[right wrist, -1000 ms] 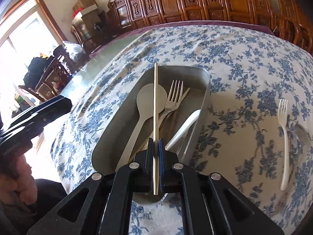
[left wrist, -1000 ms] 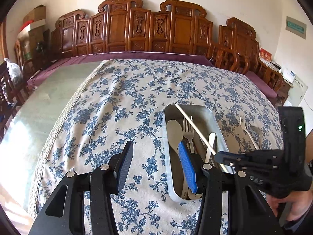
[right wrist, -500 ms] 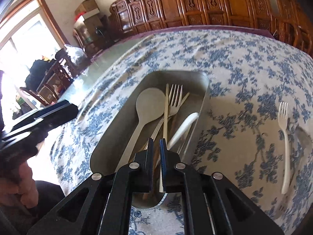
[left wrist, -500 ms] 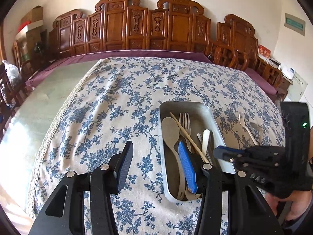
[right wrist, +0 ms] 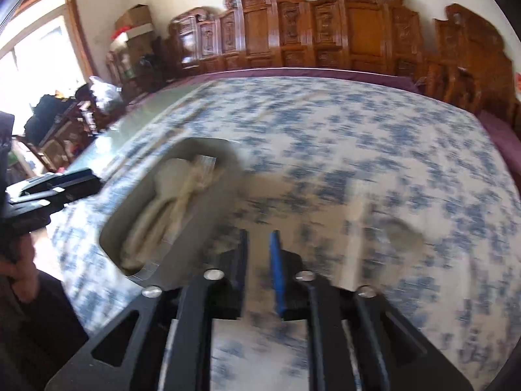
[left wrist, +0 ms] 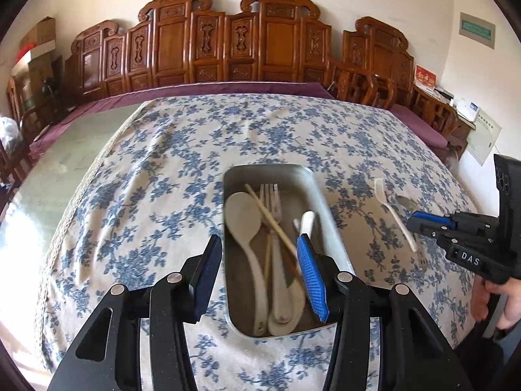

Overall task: Organize utensils
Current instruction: 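Grasp the silver spoon on the cloth with the right tool, then grasp the white plastic fork with the left tool while the right tool holds the spoon, then carry the white plastic fork into the tray and open the left tool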

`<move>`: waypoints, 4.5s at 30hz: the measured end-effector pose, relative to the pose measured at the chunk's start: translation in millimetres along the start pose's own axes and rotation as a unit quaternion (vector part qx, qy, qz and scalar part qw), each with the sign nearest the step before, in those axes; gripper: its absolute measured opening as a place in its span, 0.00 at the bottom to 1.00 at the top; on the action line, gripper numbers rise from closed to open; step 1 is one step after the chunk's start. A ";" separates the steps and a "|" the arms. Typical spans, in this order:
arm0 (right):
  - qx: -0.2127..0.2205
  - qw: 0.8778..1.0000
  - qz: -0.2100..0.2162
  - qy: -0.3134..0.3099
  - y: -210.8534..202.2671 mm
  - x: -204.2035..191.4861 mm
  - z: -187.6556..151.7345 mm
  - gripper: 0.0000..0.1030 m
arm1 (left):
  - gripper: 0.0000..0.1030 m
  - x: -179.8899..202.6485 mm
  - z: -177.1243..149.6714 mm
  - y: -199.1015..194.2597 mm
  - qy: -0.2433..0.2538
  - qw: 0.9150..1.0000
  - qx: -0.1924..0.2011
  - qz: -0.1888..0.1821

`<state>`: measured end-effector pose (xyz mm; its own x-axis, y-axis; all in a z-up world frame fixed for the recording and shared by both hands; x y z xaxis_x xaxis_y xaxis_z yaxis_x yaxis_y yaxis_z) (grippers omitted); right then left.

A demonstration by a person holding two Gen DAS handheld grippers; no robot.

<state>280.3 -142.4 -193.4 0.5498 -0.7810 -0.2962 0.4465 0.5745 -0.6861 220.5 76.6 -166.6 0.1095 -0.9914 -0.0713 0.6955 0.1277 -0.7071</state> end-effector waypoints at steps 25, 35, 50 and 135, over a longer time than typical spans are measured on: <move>-0.054 0.993 -0.099 0.044 34.8 94.0 -20.0 0.15 | 0.45 76.3 -5.1 0.4 0.053 0.999 -0.007 0.005; -0.051 0.993 -0.103 0.036 16.5 109.8 -25.5 0.07 | 0.45 120.9 0.1 13.6 0.086 0.996 -0.016 -0.010; -0.025 0.993 -0.095 0.060 -6.6 135.6 -27.8 0.07 | 0.45 190.1 28.0 66.8 0.107 0.992 -0.041 -0.047; 0.003 1.000 0.005 -0.017 -9.2 27.8 -22.1 0.07 | 0.06 62.4 15.0 67.8 0.070 0.995 -0.066 0.039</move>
<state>275.8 -174.8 -210.0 0.5783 -0.7660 -0.2808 0.4440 0.5842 -0.6794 285.1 23.8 -208.4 0.0527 -0.9739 -0.2209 0.5886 0.2090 -0.7810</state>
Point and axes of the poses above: each gripper's, at about its wrist camera, not at the fingertips, and y roughly the way its jaws point, x to its right, z to its top, the point moved 2 cm from there along y, roughly the way its jaws point, and after that the axes turned 10 degrees about z, right-handed, at the moved point
